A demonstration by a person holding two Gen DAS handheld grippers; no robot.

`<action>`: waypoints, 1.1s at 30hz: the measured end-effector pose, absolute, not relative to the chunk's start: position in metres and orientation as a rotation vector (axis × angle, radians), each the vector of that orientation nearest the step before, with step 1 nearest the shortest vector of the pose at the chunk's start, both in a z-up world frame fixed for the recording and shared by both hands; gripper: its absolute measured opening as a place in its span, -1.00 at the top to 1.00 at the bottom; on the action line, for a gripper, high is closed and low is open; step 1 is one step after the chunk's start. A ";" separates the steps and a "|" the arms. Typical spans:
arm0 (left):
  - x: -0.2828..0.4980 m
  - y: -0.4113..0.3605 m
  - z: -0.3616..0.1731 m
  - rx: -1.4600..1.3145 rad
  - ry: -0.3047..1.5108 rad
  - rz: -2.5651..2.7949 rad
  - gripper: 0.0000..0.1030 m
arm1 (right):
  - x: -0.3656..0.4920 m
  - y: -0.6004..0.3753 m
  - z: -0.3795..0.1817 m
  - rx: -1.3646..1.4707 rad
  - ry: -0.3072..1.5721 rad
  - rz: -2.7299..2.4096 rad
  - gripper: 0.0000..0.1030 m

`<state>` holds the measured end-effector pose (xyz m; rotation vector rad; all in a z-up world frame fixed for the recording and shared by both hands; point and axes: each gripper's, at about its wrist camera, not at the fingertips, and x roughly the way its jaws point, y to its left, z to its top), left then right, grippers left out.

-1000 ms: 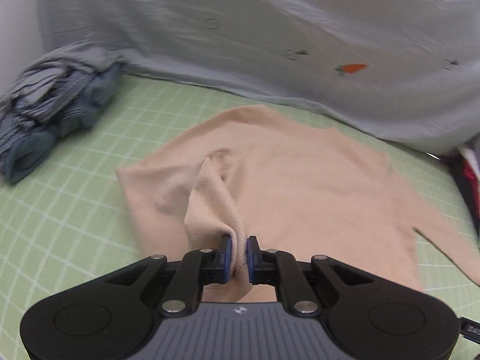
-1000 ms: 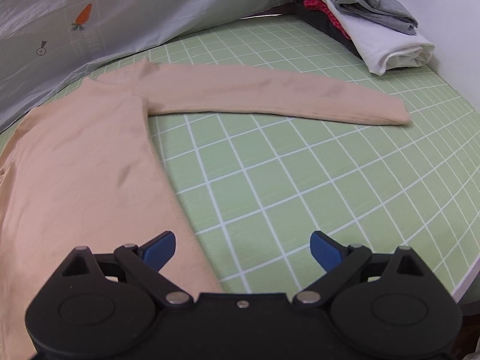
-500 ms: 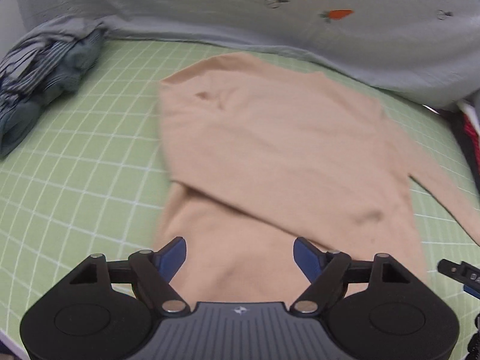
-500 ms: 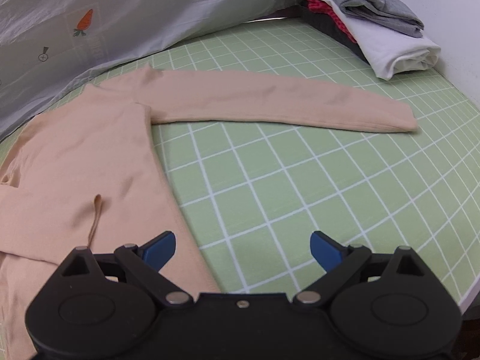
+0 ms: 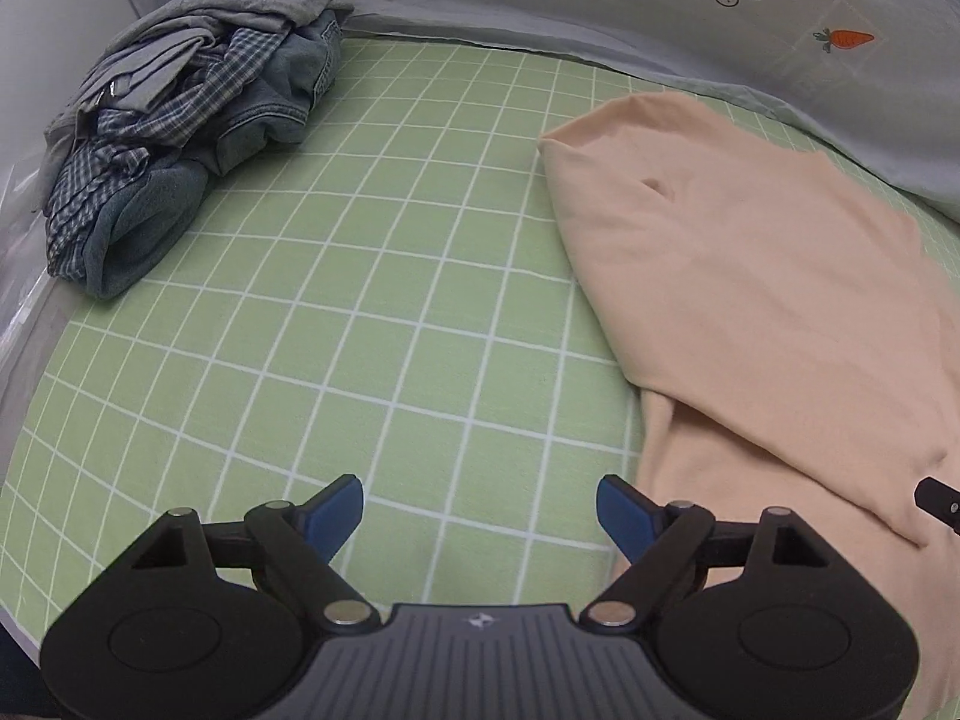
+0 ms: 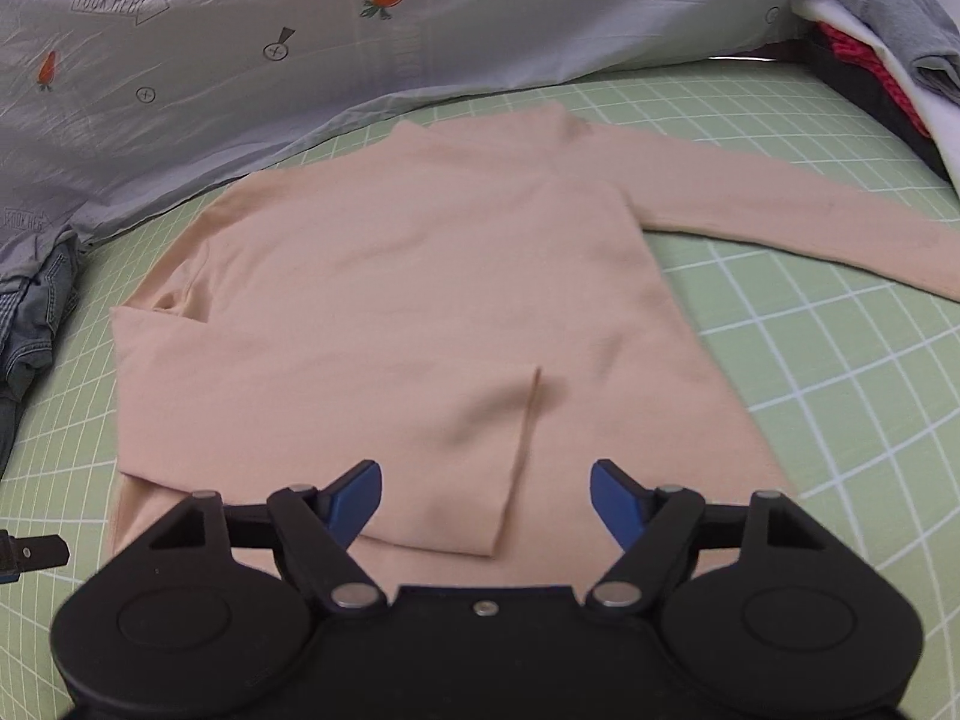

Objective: Fold clothes
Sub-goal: 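Grasp the shirt hem with the right gripper and lift it toward the collar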

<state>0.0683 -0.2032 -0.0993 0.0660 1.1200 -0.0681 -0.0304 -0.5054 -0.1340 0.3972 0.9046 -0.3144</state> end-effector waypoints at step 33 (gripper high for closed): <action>0.043 -0.317 -0.067 -0.004 0.966 -0.019 -0.66 | -0.029 -0.718 -0.077 0.292 0.717 -0.446 0.95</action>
